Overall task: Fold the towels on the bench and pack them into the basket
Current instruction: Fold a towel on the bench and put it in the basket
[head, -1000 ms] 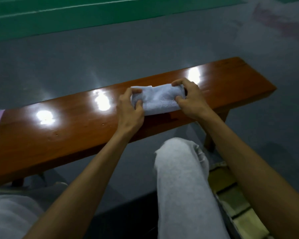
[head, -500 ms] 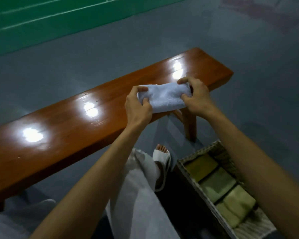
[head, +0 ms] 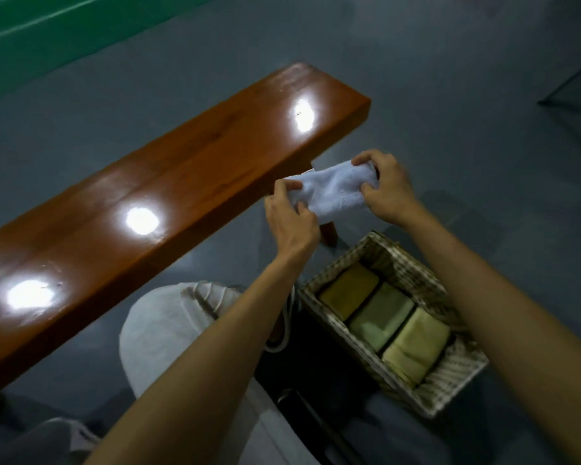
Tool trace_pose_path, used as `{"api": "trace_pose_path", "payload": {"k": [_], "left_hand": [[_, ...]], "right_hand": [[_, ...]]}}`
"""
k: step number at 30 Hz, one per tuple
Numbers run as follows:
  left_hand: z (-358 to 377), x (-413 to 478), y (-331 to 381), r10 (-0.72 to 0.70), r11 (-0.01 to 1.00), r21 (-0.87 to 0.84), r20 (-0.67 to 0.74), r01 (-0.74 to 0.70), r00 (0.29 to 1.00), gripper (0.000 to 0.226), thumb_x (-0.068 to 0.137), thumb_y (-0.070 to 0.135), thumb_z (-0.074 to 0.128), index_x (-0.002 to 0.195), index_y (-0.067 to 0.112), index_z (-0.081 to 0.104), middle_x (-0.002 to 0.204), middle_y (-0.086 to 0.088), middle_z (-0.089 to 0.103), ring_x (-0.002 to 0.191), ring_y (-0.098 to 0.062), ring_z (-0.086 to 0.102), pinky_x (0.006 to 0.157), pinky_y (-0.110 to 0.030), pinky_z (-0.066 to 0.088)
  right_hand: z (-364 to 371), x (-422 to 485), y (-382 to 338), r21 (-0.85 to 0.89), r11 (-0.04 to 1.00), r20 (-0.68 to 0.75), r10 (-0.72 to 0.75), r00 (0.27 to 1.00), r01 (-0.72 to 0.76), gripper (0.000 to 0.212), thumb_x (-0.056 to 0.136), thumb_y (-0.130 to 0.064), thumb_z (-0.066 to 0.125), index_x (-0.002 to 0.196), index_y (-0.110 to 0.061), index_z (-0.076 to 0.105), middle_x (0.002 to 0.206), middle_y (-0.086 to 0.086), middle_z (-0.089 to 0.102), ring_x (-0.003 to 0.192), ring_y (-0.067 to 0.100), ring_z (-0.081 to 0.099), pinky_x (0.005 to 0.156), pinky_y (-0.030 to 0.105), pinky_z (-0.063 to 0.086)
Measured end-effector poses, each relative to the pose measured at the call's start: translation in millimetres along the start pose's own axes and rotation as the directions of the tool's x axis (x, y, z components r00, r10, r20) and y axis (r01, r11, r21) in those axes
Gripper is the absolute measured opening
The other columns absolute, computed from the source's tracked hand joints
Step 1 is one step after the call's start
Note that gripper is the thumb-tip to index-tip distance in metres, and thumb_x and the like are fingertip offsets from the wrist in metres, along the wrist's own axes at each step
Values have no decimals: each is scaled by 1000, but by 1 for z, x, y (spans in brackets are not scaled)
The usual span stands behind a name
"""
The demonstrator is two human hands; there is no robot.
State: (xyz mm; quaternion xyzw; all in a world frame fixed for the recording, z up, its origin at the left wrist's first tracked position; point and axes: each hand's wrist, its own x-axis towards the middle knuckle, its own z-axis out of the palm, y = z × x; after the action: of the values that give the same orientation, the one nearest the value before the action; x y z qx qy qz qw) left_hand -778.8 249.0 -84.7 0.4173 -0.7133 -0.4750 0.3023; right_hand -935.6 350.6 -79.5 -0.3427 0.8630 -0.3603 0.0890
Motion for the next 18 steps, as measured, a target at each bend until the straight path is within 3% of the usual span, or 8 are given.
{"api": "trace_pose_path", "payload": {"k": [4, 7, 8, 13, 18], "left_hand": [[39, -29, -12, -96, 995, 25, 46, 95, 994, 33, 91, -4, 48, 111, 21, 55, 118, -12, 54, 105, -22, 53, 88, -36, 51], [65, -51, -27, -174, 984, 58, 76, 170, 982, 33, 90, -6, 47, 112, 17, 55, 119, -14, 52, 97, -18, 48, 74, -17, 41], [73, -57, -33, -205, 978, 68, 87, 199, 975, 33, 89, -6, 47, 112, 16, 55, 119, -13, 51, 96, -18, 47, 73, -16, 40], [103, -79, -74, -329, 939, 142, 101, 314, 939, 33, 85, -7, 49, 104, 19, 52, 119, -13, 51, 100, -24, 50, 87, -40, 51], [120, -103, -114, -458, 867, 275, 108, 416, 883, 20, 93, -2, 50, 107, 10, 54, 122, -18, 51, 93, -24, 44, 81, -31, 35]], "right_hand": [[2, -21, 42, -37, 995, 30, 94, 995, -93, 42, 83, -6, 55, 117, -29, 57, 122, 10, 55, 110, 30, 59, 94, 50, 54], [8, -39, 73, -80, 984, 74, 165, 983, -160, 44, 81, -4, 52, 117, -28, 56, 121, 12, 51, 110, 35, 58, 94, 53, 53], [11, -46, 83, -89, 980, 81, 187, 979, -180, 45, 81, -3, 52, 118, -28, 56, 120, 12, 51, 110, 36, 58, 94, 53, 53], [37, -69, 122, -157, 963, 105, 235, 966, -217, 43, 80, -1, 54, 117, -23, 57, 112, 11, 52, 103, 35, 58, 87, 47, 53], [70, -81, 154, -249, 952, 204, 233, 951, -180, 47, 75, 2, 61, 117, -20, 57, 111, 11, 51, 100, 35, 57, 78, 45, 52]]}}
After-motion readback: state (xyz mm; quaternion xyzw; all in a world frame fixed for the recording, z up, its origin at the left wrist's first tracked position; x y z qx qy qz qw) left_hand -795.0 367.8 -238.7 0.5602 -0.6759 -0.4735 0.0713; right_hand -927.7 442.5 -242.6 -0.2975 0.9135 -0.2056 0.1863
